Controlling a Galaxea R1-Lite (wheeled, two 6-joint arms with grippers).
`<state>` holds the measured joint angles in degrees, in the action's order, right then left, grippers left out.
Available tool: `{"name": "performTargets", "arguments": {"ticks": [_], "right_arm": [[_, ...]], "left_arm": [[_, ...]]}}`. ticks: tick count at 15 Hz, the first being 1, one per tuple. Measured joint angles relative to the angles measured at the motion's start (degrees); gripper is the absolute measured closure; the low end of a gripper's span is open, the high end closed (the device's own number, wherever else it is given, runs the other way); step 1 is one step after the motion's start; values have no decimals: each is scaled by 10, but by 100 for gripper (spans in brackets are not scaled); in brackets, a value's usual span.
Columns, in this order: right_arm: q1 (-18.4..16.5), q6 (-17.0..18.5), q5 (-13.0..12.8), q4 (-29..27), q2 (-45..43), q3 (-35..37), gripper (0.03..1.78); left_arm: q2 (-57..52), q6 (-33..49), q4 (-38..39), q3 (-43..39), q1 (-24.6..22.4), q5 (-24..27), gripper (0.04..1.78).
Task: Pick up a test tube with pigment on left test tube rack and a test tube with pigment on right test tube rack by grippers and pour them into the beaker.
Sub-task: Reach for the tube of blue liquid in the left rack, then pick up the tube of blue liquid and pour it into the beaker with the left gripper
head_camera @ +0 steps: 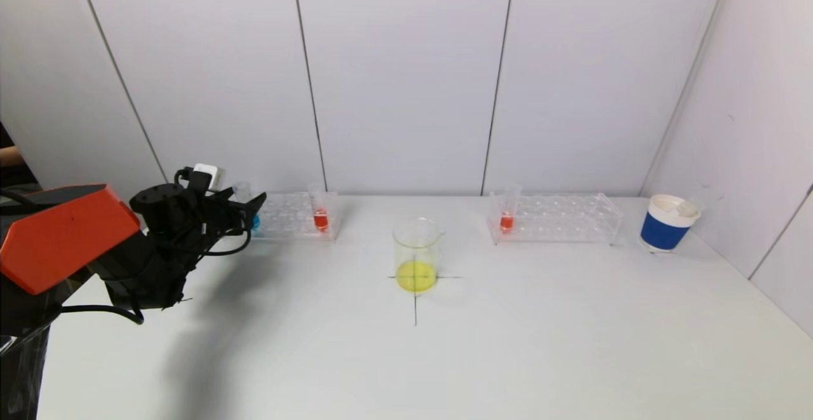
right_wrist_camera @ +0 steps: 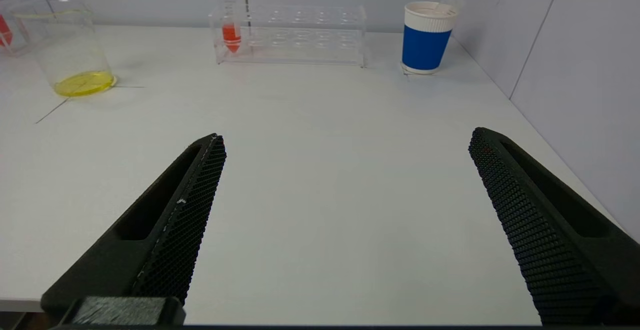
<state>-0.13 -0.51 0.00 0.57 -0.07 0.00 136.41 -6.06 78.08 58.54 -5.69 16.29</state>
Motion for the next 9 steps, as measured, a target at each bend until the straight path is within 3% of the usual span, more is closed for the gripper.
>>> {"name": "performTargets", "arguments": {"ticks": [3,9], "right_arm": [[0,0,0,0,0,0,4],[0,0,0,0,0,0,4]], "left_arm": [[0,0,0,-1,0,0,133],[0,1,0,-1,-1,0,136]]}}
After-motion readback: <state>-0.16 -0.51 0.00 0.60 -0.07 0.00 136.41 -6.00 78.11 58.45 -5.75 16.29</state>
